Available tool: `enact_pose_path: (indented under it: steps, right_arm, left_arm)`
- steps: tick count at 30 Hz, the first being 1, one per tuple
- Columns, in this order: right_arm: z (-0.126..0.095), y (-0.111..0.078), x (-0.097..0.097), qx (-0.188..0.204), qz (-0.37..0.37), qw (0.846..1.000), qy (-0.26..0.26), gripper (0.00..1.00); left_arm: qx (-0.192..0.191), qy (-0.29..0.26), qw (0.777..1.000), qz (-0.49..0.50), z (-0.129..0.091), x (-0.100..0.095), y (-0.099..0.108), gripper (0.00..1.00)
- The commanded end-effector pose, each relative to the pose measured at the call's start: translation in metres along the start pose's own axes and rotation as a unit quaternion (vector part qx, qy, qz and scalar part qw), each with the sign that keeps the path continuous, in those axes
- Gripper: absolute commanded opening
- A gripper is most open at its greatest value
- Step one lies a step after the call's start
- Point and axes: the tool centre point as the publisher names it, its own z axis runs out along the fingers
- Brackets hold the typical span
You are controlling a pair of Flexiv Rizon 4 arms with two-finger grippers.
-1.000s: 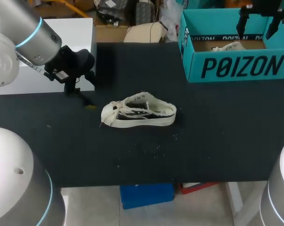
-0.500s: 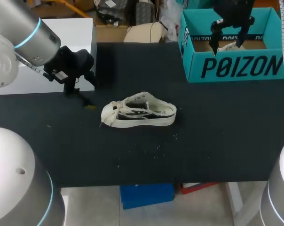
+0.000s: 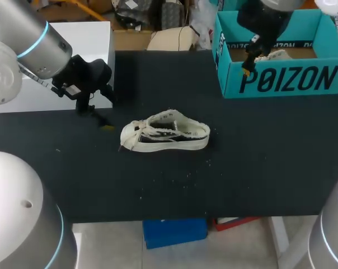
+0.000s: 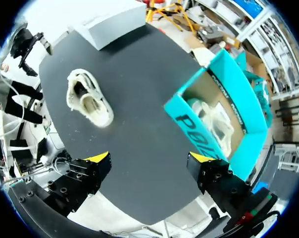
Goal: Take the shoe out of the shoebox, open the shoe tongue, remove and reinsert the insole, then place the shoe into the shoebox
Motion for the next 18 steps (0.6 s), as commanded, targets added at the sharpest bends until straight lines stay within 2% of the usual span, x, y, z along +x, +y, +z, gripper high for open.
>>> enact_pose_path:
  steps: [1, 4, 18]
  right_arm:
    - [0.0043, 0.0222, 0.0739, -0.115, -0.499, 0.857, 0.057, 1.00]
    - [0.0043, 0.0222, 0.0739, -0.124, -0.538, 0.832, 0.061, 1.00]
    - [0.0043, 0.0222, 0.0739, -0.124, -0.538, 0.831, 0.061, 1.00]
  left_arm:
    - [0.002, -0.001, 1.000, 0.001, 0.0009, 0.0002, 0.0011, 1.00]
    - [0.002, -0.001, 1.000, 0.001, 0.0009, 0.0002, 0.0011, 1.00]
    - [0.002, -0.001, 1.000, 0.001, 0.0009, 0.0002, 0.0011, 1.00]
